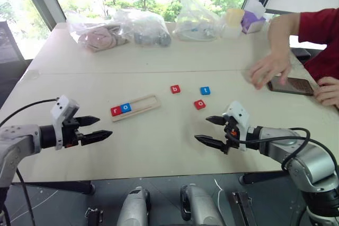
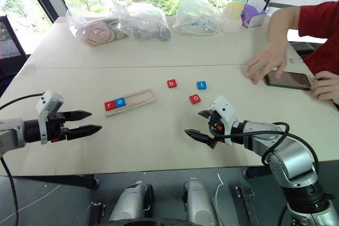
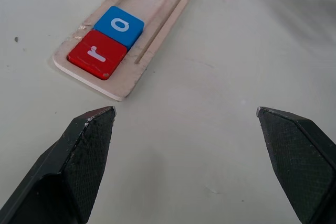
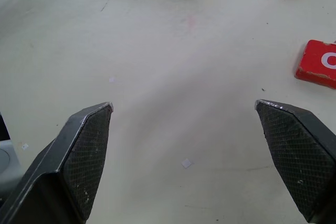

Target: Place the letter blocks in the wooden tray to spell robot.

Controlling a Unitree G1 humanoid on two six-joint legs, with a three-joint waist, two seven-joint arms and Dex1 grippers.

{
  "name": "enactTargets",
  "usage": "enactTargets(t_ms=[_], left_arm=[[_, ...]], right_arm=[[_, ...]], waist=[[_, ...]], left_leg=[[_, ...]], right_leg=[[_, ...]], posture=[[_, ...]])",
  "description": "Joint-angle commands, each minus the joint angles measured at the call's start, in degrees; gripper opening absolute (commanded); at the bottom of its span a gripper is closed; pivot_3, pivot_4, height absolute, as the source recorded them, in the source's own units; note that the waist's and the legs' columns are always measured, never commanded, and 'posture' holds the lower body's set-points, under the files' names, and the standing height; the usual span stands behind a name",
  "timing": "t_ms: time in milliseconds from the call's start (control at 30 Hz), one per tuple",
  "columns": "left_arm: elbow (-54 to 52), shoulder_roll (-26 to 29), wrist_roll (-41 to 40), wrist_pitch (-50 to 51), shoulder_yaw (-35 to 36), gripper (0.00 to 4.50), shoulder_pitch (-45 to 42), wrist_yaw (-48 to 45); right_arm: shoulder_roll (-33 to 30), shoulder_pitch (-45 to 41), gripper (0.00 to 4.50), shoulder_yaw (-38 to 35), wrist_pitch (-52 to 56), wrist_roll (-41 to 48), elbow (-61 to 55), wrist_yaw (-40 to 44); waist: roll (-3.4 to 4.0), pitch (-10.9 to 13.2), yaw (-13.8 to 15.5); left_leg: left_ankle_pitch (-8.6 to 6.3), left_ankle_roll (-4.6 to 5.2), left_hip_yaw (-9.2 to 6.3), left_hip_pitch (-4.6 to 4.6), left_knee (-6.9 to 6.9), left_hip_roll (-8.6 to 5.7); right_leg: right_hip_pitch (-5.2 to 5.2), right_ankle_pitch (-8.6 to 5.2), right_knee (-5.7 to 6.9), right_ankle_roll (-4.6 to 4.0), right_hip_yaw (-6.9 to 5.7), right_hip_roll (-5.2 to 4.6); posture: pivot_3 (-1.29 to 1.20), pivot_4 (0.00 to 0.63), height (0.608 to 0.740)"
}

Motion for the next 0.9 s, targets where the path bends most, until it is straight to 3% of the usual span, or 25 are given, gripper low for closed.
enactTargets(t_ms=[33, 433, 567, 733, 900], left_arm=[[-0.59, 0.64, -0.6, -0.7, 1.08, 4.5, -0.22, -0.98], [0.03, 0.62, 0.78, -1.81, 1.48, 4.5, 0.26, 0.07], [1.42, 2.98, 5.23, -4.86, -0.7, 4.5, 1.59, -0.68], [6.55, 2.43, 9.29, -11.89, -2.23, 4.5, -4.24, -0.56], [22.75, 0.99, 20.24, -25.33, -15.15, 4.5, -18.71, -7.59]], right_arm=[[0.21, -0.62, 4.47, -0.78, -1.1, 0.17, -1.08, 0.08], [0.01, -0.86, 4.47, -0.54, -1.42, 0.09, -0.74, 0.71], [-0.1, -1.27, 4.47, -0.51, -1.48, 0.02, -0.5, 1.0], [3.08, -6.5, 4.47, -4.37, 4.68, 8.38, -2.62, -0.84], [0.87, -11.62, 4.47, 1.17, 9.23, 10.73, -8.74, 0.38]], waist=[[0.0, 0.0, 0.0], [0.0, 0.0, 0.0], [0.0, 0.0, -0.09], [-0.01, 0.0, 0.07], [-0.05, -0.03, 0.54]], left_leg=[[0.0, 0.0, 0.0, 0.0, 0.0, 0.0], [0.0, 0.0, 0.0, 0.0, 0.01, -0.01], [0.0, 0.0, 0.02, 0.01, 0.0, 0.0], [0.0, 0.0, -0.03, 0.02, 0.05, 0.02], [0.0, 0.0, 0.04, 0.02, 0.04, -0.02]], right_leg=[[0.0, 0.0, 0.0, 0.0, 0.0, 0.0], [0.0, 0.0, 0.01, 0.0, 0.0, 0.0], [-0.01, 0.0, 0.01, 0.0, 0.0, 0.02], [0.0, 0.01, 0.07, -0.01, 0.0, 0.06], [0.01, 0.01, 0.05, -0.01, -0.01, 0.01]], posture=[[0.0, 0.15, 0.74], [0.0, 0.15, 0.74], [0.0, 0.15, 0.74], [0.0, 0.15, 0.74], [0.0, 0.15, 0.74]])
